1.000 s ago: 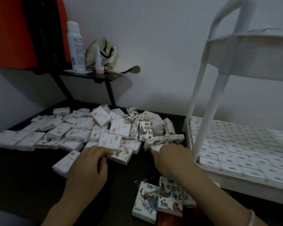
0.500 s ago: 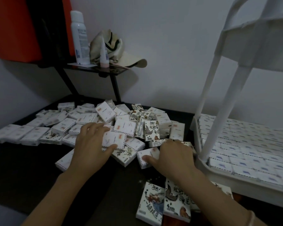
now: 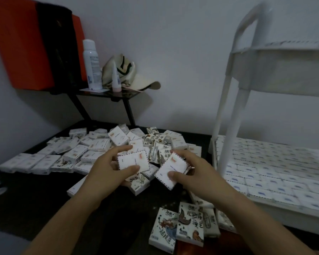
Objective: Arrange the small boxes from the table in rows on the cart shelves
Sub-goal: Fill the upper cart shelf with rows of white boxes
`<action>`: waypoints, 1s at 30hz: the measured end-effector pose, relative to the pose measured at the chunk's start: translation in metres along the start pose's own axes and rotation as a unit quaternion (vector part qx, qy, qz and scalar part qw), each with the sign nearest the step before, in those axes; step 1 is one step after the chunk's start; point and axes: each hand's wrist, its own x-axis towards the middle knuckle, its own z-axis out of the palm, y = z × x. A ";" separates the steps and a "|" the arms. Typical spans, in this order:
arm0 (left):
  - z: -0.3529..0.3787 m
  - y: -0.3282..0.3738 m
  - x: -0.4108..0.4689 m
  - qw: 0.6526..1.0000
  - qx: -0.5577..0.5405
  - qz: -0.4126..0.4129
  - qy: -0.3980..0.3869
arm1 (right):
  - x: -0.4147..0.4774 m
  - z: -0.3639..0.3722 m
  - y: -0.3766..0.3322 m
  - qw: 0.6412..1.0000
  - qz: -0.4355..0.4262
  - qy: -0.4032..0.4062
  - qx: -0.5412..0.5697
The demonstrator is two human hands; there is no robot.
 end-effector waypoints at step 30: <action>0.121 0.312 0.013 0.941 -0.060 0.319 -0.090 | -0.059 -0.303 -0.115 0.908 -0.202 0.343 -0.129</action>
